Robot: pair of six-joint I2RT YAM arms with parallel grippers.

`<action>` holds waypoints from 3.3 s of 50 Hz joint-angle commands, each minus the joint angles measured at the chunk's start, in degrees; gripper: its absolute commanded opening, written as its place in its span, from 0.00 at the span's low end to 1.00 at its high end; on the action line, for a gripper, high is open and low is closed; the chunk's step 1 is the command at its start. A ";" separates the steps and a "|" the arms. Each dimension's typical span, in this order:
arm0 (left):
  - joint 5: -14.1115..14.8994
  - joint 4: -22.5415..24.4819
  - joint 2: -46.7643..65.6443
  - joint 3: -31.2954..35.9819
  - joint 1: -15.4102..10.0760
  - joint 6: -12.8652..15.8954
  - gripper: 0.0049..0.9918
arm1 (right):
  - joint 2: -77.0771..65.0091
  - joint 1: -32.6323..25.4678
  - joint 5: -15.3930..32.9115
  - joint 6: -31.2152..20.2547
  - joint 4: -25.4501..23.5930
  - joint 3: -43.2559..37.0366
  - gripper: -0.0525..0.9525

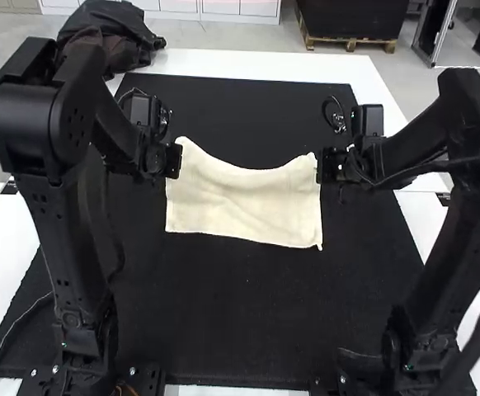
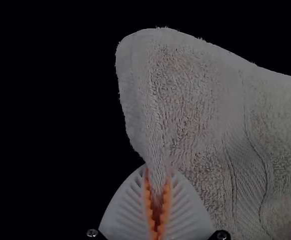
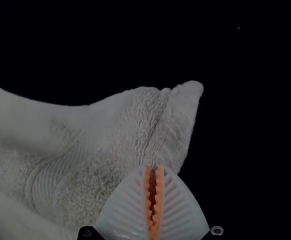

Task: Fold the towel.

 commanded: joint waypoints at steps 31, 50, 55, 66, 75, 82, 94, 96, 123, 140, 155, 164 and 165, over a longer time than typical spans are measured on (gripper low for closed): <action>3.50 4.90 -4.51 -5.67 4.12 -1.01 0.02 | -6.31 -0.92 -2.79 4.05 -0.39 -2.54 0.02; 6.66 -0.37 -7.23 -6.29 3.86 -0.83 0.02 | -7.89 -1.27 -4.20 6.78 -3.99 -3.86 0.02; 6.66 -0.98 -7.23 -6.82 3.86 -0.83 0.02 | -8.94 -1.79 -4.46 7.04 -3.99 -4.83 0.02; 6.75 -1.95 -7.23 -8.22 3.86 -0.13 0.02 | -9.73 -4.52 -6.04 7.04 -6.28 -5.88 0.02; 6.75 -2.65 -7.49 -8.84 3.86 0.66 0.02 | -10.00 -6.63 -7.62 6.69 -8.48 -6.15 0.02; 6.75 -3.45 -8.11 -9.36 3.86 0.93 0.02 | -11.23 -7.07 -8.50 6.34 -10.15 -6.94 0.02; 7.02 -4.06 -9.69 -11.03 3.77 1.37 0.02 | -13.60 -7.07 -9.38 6.43 -11.82 -9.14 0.02; 7.02 -4.15 -9.87 -11.30 3.77 1.37 0.02 | -13.95 -7.16 -9.47 6.43 -12.08 -9.49 0.02; 7.02 -4.76 -11.01 -15.25 3.86 1.89 0.02 | -18.35 -7.07 -9.73 6.34 -14.63 -15.20 0.02; 6.75 -1.07 -11.01 -18.77 1.84 1.81 0.02 | -15.01 -7.07 -9.21 4.41 -13.66 -16.43 0.03; 6.58 -0.28 -10.66 -19.30 0.87 1.54 0.37 | -11.58 -7.07 -5.95 3.79 -9.09 -17.49 0.66; 5.26 -0.19 -10.66 -19.47 0.87 1.72 0.98 | -10.88 -7.07 -5.43 3.62 -7.25 -17.93 0.92; 5.08 -0.11 -10.66 -19.47 0.87 1.45 0.98 | -10.97 -7.07 -5.34 3.44 -7.25 -17.84 0.93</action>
